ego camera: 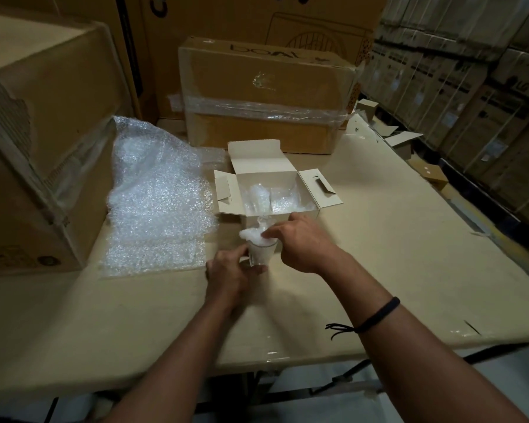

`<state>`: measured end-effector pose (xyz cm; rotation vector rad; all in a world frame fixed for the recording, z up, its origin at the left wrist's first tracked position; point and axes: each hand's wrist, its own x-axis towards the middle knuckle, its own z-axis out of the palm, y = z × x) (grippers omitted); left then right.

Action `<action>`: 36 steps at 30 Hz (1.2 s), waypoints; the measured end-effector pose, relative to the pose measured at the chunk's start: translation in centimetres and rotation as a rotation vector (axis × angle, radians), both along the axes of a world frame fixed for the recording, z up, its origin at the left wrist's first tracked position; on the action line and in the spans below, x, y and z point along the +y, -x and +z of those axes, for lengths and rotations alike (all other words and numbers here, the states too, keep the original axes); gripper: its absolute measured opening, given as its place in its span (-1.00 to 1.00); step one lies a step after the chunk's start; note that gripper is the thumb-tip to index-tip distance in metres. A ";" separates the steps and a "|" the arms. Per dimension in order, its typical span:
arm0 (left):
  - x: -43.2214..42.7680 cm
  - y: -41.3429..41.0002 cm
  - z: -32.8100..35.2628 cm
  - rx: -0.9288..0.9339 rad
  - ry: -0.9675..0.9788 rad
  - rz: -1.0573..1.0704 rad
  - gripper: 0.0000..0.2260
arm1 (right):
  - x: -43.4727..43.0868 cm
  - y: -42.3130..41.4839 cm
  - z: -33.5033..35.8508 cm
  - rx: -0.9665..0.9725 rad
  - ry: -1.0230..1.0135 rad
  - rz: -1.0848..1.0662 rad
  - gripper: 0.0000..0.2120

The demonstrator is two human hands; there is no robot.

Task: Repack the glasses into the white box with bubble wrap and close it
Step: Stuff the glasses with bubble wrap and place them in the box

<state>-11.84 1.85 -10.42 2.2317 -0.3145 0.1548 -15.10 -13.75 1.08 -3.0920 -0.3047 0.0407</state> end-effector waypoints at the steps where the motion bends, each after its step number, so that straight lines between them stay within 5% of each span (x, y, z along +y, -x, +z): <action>1: 0.0 0.0 0.2 -0.008 -0.026 -0.004 -0.67 | 0.0 0.1 0.0 0.019 0.018 -0.011 -0.42; 8: 0.1 -0.1 0.2 0.020 -0.080 -0.008 -0.62 | 1.4 -0.9 -0.2 0.182 -0.092 -0.068 -0.44; 12: 0.1 -0.1 0.0 0.028 -0.061 -0.016 -0.66 | 0.3 -0.6 -0.2 -0.112 -0.302 -0.221 -0.54; 17: 0.3 0.0 -0.1 0.031 0.007 -0.018 -0.69 | 1.6 -0.4 -1.1 0.045 -0.242 -0.055 -0.38; 24: 0.1 0.1 0.4 0.021 -0.085 -0.020 -0.65 | 1.8 -0.6 0.2 0.075 0.058 -0.021 -0.47; 30: 0.2 0.0 0.3 0.028 -0.089 -0.027 -0.65 | 1.9 0.4 1.6 -0.193 -0.139 0.013 -0.39; 36: 0.2 0.2 0.7 0.027 -0.110 -0.032 -0.65 | 2.0 0.0 0.2 -0.086 0.024 0.006 -0.46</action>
